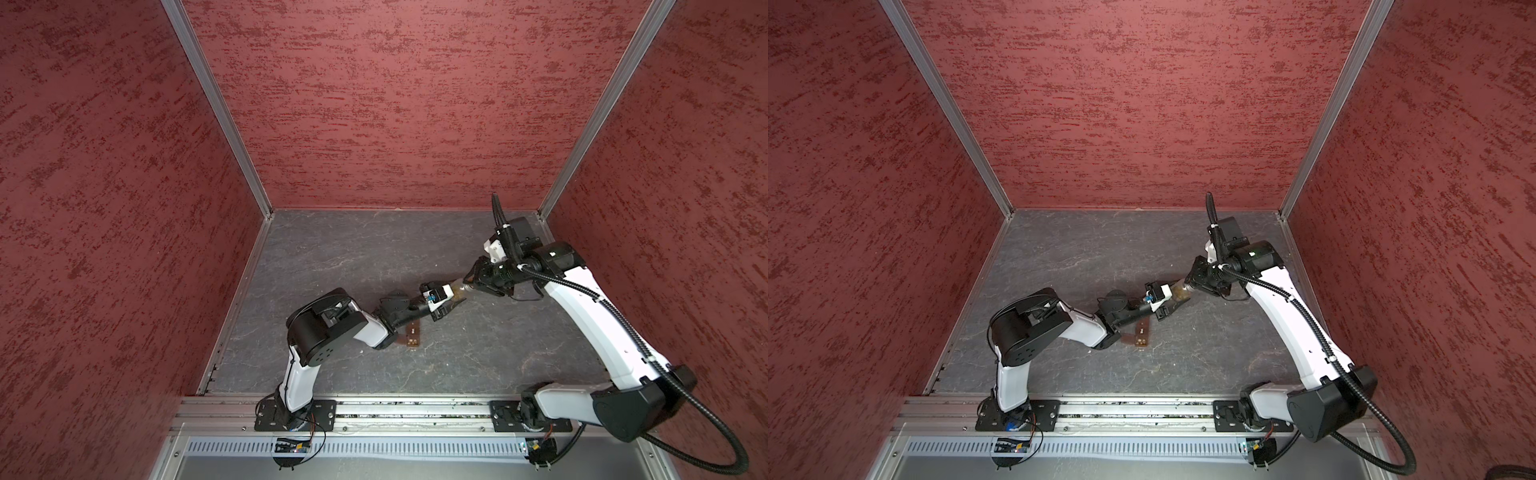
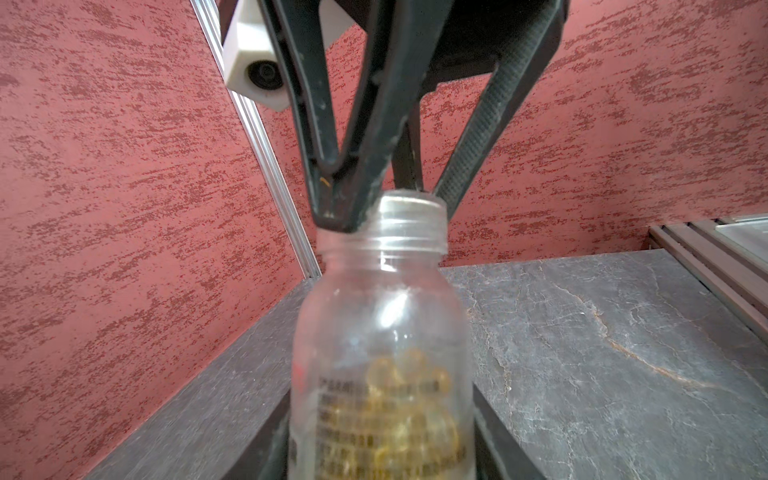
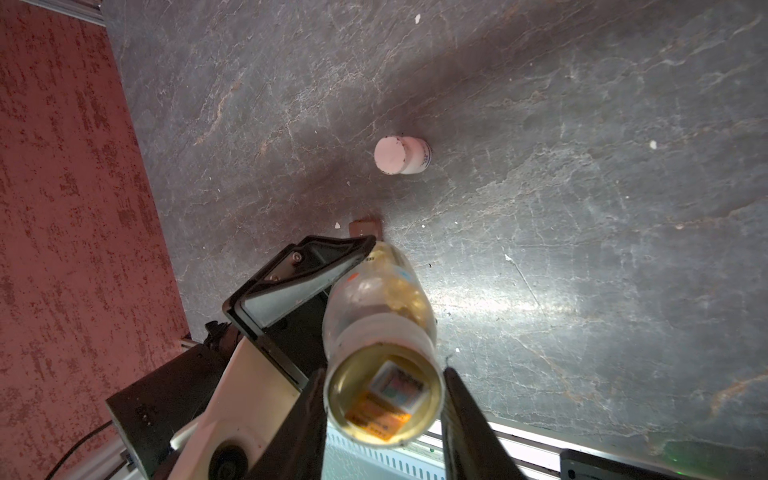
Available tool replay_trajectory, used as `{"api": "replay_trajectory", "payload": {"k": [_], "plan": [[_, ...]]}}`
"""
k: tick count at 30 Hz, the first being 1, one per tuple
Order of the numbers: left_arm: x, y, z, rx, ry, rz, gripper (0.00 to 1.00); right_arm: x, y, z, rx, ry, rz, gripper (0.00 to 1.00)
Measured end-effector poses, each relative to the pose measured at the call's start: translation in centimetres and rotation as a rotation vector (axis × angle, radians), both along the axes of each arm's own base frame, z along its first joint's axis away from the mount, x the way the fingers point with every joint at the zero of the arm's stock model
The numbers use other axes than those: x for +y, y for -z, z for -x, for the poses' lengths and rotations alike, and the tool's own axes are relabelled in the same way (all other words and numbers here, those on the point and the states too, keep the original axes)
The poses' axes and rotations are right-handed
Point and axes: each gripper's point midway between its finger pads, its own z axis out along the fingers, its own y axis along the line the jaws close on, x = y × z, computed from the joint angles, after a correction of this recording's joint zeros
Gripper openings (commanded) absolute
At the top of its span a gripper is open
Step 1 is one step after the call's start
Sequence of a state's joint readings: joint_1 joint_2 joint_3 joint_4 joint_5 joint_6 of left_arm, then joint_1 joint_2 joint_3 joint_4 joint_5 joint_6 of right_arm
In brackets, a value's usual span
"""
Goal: Sort the pills into containers
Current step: 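Twist the lid on the bottle mouth with the right gripper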
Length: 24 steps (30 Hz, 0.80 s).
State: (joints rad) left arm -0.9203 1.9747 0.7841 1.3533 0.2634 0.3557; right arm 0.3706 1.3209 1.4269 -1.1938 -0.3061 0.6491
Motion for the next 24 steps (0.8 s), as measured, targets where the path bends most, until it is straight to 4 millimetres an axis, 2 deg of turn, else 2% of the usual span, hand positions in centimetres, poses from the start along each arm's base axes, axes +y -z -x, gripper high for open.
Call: {"api": "replay_trajectory", "payload": {"k": [17, 24], "plan": [[-0.06, -0.28, 0.03, -0.045, -0.023, -0.006, 0.00, -0.10, 0.14, 0.15, 0.019, 0.036, 0.004, 0.48], [-0.03, -0.43, 0.12, -0.049, -0.011, -0.001, 0.00, 0.03, 0.13, 0.22, 0.018, 0.028, 0.004, 0.56]]}}
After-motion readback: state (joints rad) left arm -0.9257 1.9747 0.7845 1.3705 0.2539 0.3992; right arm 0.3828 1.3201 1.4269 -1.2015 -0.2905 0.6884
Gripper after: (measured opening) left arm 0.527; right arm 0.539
